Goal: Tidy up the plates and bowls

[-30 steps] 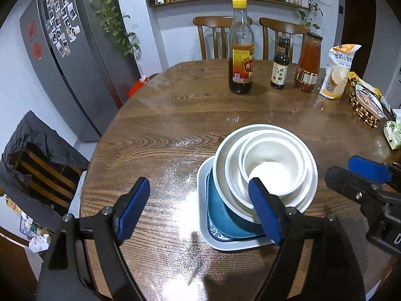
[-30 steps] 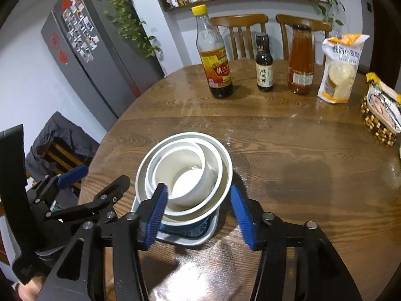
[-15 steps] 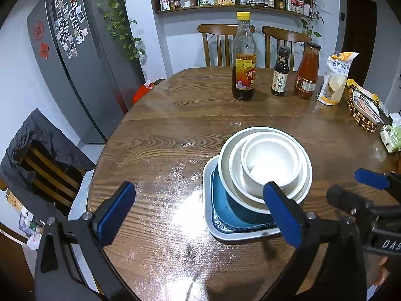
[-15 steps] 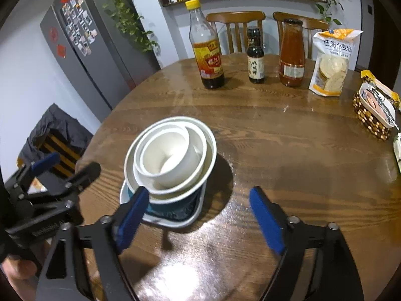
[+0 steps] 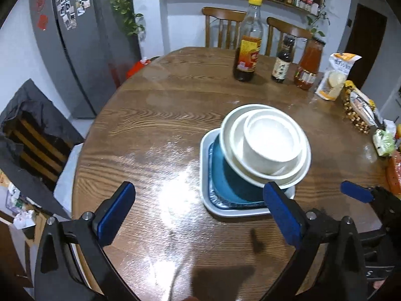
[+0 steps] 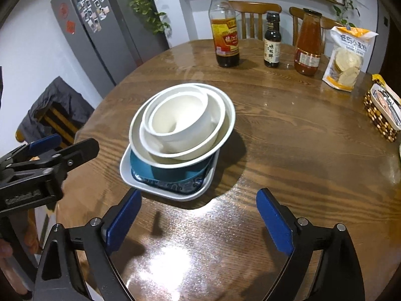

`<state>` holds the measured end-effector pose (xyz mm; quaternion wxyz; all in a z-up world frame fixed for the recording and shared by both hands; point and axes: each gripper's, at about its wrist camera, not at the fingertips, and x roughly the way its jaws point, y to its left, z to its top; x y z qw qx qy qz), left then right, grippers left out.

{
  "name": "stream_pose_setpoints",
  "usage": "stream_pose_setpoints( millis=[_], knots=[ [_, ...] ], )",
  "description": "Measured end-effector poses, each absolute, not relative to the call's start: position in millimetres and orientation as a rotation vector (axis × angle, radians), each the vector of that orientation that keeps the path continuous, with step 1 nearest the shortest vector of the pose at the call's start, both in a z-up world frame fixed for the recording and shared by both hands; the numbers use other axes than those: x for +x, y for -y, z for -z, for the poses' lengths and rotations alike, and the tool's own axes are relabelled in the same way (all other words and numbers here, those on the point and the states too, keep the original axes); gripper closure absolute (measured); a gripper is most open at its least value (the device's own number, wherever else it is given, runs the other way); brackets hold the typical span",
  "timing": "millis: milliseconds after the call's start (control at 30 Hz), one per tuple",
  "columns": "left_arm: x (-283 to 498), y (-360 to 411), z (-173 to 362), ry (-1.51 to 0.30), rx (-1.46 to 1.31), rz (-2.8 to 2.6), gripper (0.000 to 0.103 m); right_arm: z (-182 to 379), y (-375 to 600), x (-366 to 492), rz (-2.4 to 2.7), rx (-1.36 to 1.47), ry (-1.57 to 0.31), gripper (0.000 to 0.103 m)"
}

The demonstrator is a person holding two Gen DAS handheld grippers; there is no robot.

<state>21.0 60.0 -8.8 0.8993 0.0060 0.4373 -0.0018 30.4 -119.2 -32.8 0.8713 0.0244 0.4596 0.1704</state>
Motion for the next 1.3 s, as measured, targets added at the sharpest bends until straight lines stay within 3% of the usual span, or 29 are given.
stream_pose_setpoints(
  millis=[1300],
  knots=[
    [-13, -50, 1, -0.791, 0.143, -0.066, 0.001, 32, 126, 21, -0.325, 0.052, -0.936, 0.010]
  ],
)
